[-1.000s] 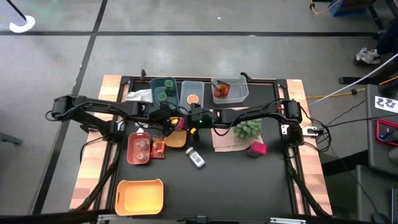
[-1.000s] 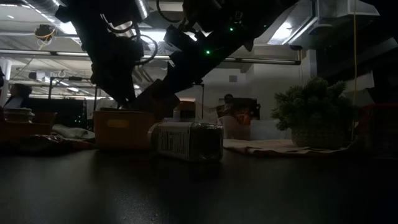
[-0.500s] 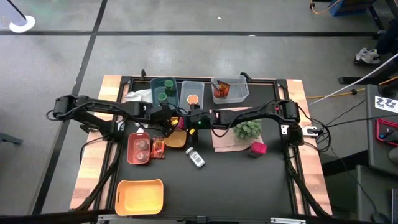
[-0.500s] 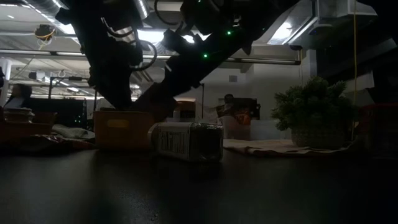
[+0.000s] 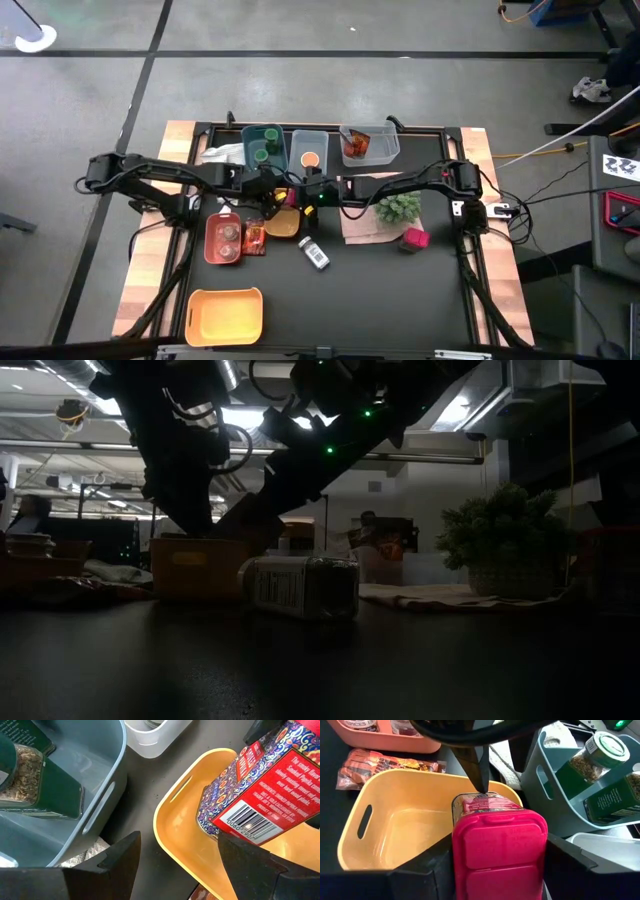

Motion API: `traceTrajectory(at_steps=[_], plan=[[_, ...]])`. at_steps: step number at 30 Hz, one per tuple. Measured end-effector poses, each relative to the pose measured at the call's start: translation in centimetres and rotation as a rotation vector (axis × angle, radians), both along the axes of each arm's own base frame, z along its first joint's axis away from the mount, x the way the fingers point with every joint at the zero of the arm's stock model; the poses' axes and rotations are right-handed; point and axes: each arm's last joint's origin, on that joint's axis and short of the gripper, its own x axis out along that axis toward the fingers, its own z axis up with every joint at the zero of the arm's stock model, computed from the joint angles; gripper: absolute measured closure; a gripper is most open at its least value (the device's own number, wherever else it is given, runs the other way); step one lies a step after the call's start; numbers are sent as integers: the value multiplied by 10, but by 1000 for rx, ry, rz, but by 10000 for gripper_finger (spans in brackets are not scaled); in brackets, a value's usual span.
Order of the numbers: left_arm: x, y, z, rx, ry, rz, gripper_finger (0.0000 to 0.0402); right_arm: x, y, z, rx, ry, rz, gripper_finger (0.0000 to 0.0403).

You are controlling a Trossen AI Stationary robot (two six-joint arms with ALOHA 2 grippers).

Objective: Sort spices by type
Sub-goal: Put the bottom red seasoning can into the top yellow bin, then put the red seasoning can into the top yellow bin

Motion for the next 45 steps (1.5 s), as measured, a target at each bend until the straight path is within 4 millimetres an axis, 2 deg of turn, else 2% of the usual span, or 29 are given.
traceTrajectory(at_steps=[7, 17, 24, 29, 34, 38, 45], plan=[[0, 0, 0, 0, -1, 0, 150, 0, 0, 0, 1, -1, 0, 169], [0, 0, 0, 0, -3, 0, 150, 2, 0, 3, -5, -34, -8, 117], [0, 0, 1, 0, -5, 0, 150, 1, 0, 3, -7, -27, -8, 109], [-6, -1, 10, 9, -36, -10, 150, -5, 0, 19, -10, -39, -5, 109], [-20, -4, 28, 25, -102, -30, 150, -22, 2, 49, -7, -20, -5, 109], [-32, -8, 43, 41, -168, -60, 150, -45, 9, 77, 42, 13, -22, 109], [-42, -17, 55, 50, -230, -112, 150, -107, 40, 108, 197, 261, -90, 109]])
